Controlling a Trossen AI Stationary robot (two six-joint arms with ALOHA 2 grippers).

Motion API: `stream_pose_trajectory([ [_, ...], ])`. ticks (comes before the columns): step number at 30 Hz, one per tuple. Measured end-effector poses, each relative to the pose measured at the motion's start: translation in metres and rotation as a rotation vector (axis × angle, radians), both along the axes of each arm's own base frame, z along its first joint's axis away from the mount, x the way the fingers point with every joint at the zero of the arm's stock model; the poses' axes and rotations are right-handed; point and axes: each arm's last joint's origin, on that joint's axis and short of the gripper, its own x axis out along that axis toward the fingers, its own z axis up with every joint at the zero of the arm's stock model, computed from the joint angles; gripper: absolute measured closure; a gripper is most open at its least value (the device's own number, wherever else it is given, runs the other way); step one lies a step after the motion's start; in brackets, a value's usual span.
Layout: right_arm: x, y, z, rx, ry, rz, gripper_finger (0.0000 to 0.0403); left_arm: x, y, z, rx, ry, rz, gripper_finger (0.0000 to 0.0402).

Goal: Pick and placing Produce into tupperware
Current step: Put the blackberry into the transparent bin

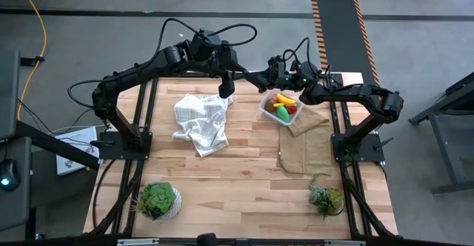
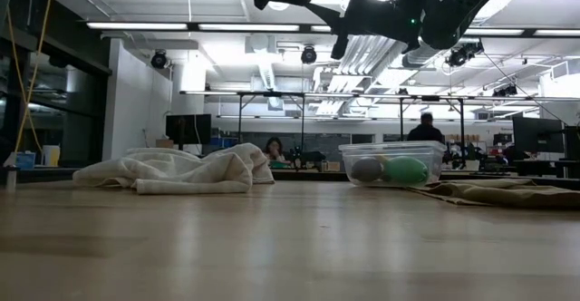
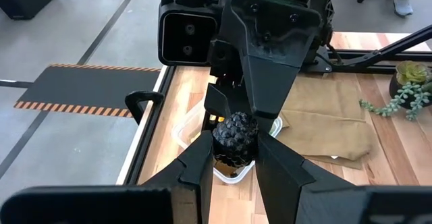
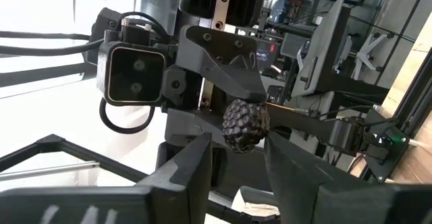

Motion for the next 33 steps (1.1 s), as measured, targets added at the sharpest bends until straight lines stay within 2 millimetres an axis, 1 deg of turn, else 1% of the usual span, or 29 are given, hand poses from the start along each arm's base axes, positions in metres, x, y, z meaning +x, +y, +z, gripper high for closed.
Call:
stream_pose_trajectory([
  [16,0.0004,-0.0001,-0.0011,-0.001,0.010,-0.002,0.0279,0.0010,-0.0030,-0.0007,0.006,0.010,-0.024,0.0319],
  [24,0.0001,-0.0012,-0.0011,0.005,0.009,-0.020,0.0279,0.0016,-0.0048,-0.0009,-0.013,0.003,-0.062,0.0319],
  [33,0.0002,-0.0010,-0.0012,0.004,0.011,-0.015,0.0279,0.0006,-0.0024,-0.0010,0.010,0.015,-0.018,0.0319],
])
